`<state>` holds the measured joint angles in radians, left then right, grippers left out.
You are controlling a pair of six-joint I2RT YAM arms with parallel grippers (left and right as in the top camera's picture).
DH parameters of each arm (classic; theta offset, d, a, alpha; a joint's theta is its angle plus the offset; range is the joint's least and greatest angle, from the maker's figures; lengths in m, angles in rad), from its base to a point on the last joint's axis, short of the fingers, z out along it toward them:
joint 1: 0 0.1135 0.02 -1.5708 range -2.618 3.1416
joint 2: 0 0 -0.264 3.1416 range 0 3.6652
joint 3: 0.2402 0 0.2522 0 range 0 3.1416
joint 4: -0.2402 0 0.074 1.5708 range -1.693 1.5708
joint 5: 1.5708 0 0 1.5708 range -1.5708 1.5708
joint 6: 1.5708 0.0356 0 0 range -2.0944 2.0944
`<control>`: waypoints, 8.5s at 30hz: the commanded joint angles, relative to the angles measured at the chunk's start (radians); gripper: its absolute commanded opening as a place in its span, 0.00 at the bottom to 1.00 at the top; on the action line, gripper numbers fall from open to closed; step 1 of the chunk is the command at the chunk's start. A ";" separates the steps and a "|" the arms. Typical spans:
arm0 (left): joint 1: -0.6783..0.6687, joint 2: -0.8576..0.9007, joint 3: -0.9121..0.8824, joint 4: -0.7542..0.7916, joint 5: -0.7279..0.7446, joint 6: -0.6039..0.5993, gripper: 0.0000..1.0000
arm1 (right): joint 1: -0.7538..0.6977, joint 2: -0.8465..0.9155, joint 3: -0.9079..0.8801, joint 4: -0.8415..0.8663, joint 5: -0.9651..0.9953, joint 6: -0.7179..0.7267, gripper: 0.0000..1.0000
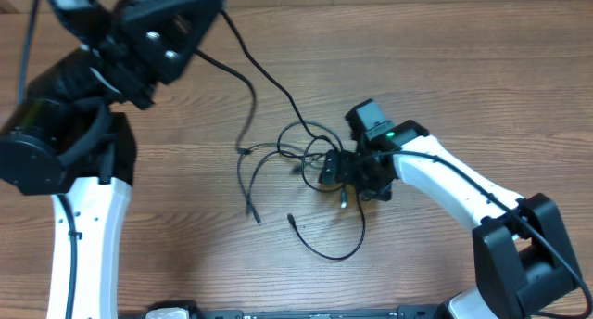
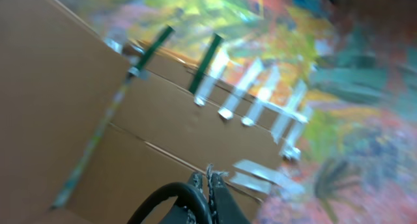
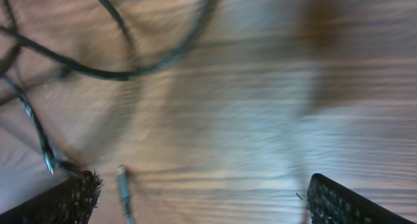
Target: Untangle cables
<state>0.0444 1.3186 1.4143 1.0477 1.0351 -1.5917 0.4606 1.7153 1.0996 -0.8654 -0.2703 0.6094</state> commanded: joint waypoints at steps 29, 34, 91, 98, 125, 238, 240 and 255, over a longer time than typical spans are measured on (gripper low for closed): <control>0.554 0.027 0.024 -0.023 0.119 -0.075 0.04 | -0.280 0.010 0.000 -0.089 0.253 -0.087 1.00; 0.559 0.095 0.024 -0.030 0.187 -0.013 0.04 | -0.289 0.010 0.000 -0.088 0.251 -0.088 1.00; 1.150 0.425 0.024 -1.442 -0.160 1.127 0.04 | -0.289 0.010 0.000 -0.066 0.145 -0.084 1.00; 1.060 0.425 0.024 -1.666 -0.735 1.164 0.04 | -0.289 0.010 0.000 -0.064 0.145 -0.084 1.00; 0.746 0.425 0.023 -1.909 -0.568 1.278 1.00 | -0.289 0.010 0.000 -0.060 0.133 -0.084 1.00; 0.355 0.494 0.658 -1.851 -0.852 1.242 0.04 | -0.496 0.011 -0.001 -0.161 0.067 -0.150 1.00; 0.436 0.586 0.658 -1.851 -0.752 1.227 0.04 | -0.496 0.011 -0.001 -0.161 0.067 -0.149 1.00; 0.731 0.835 0.657 -1.856 -0.653 0.614 0.04 | -0.495 0.011 -0.001 -0.161 0.067 -0.135 1.00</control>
<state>0.7479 2.1334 2.0590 -0.8082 0.3573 -0.7803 -0.0322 1.7218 1.0996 -1.0313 -0.2092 0.4675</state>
